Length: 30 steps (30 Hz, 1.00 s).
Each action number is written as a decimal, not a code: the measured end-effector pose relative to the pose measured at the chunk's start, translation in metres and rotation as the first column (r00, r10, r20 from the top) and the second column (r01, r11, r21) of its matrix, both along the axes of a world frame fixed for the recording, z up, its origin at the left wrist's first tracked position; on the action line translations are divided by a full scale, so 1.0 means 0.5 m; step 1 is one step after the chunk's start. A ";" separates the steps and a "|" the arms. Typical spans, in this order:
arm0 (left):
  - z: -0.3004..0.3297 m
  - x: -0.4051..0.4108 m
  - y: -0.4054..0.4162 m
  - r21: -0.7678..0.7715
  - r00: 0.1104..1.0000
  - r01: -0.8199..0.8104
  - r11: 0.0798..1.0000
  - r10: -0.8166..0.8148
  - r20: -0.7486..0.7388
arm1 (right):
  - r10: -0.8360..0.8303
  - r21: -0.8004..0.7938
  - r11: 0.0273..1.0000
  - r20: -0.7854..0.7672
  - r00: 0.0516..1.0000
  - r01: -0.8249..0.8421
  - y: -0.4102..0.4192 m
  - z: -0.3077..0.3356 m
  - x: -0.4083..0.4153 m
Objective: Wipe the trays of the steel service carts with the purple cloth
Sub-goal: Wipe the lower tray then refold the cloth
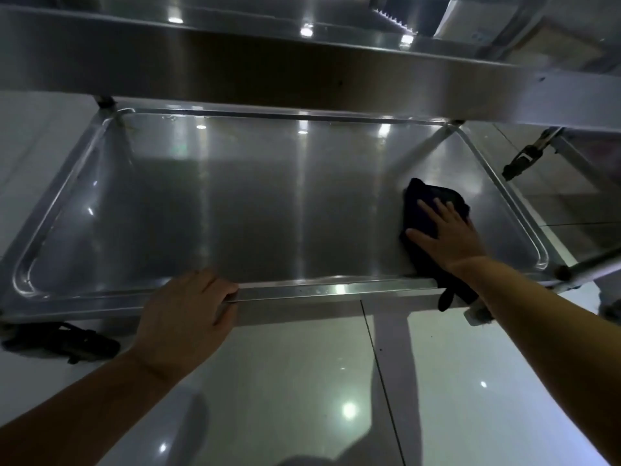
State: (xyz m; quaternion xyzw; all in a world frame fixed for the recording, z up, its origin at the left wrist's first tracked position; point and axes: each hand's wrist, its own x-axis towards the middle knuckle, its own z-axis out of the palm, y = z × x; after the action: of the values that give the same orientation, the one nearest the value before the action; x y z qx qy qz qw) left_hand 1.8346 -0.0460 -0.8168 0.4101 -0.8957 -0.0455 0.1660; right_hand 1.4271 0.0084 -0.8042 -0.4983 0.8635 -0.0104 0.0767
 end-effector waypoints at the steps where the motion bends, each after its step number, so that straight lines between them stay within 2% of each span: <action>1: -0.003 0.006 0.000 0.006 1.000 -0.004 1.000 0.004 -0.009 | -0.032 0.022 0.999 -0.002 0.999 0.032 0.003 -0.001 -0.003; 4: 0.001 0.020 0.005 -0.004 0.999 -0.011 1.000 0.011 -0.036 | -0.042 0.058 0.997 -0.014 0.999 0.042 0.002 0.000 0.034; 8: 0.010 0.028 0.003 0.046 0.997 -0.055 0.997 0.057 -0.043 | 0.264 0.070 0.962 0.026 0.964 -0.265 -0.001 0.010 0.171; 11: 0.003 0.037 0.002 0.138 0.996 -0.085 0.987 0.090 -0.030 | 0.503 0.070 0.858 0.086 0.860 -0.509 -0.015 0.014 0.283; 14: 0.007 0.034 0.003 0.213 0.986 -0.129 0.969 0.147 -0.072 | 0.717 0.017 0.695 0.053 0.695 -0.719 -0.029 -0.001 0.373; 16: 0.006 0.029 0.006 0.119 0.989 -0.102 0.988 0.113 -0.093 | 0.807 -0.046 0.588 -0.031 0.590 -0.807 -0.033 -0.023 0.417; 17: 0.009 0.026 0.011 0.058 0.991 -0.080 0.995 0.086 -0.100 | 0.825 -0.069 0.556 -0.074 0.560 -0.828 -0.036 -0.035 0.431; 19: 0.022 0.016 0.018 0.057 0.992 -0.034 0.998 0.040 -0.119 | 0.834 -0.099 0.524 -0.145 0.533 -0.846 -0.039 -0.051 0.437; 23: 0.067 -0.019 0.026 0.003 0.996 0.088 0.996 -0.088 -0.034 | 0.805 -0.138 0.532 -0.223 0.550 -0.835 -0.011 -0.057 0.367; 27: 0.090 -0.086 0.030 -0.013 0.967 0.247 0.969 -0.245 0.074 | 0.736 -0.135 0.610 -0.267 0.622 -0.781 0.057 -0.054 0.243; 30: 0.097 -0.153 0.034 -0.004 0.910 0.383 0.924 -0.376 0.177 | 0.666 -0.127 0.696 -0.255 0.701 -0.707 0.111 -0.051 0.138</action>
State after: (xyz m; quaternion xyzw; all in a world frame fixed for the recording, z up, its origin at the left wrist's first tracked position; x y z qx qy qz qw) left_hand 1.7579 -0.0292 -0.7685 0.2276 -0.9699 -0.0239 0.0834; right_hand 1.4959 0.0641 -0.8295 -0.7893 0.6102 -0.0270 -0.0617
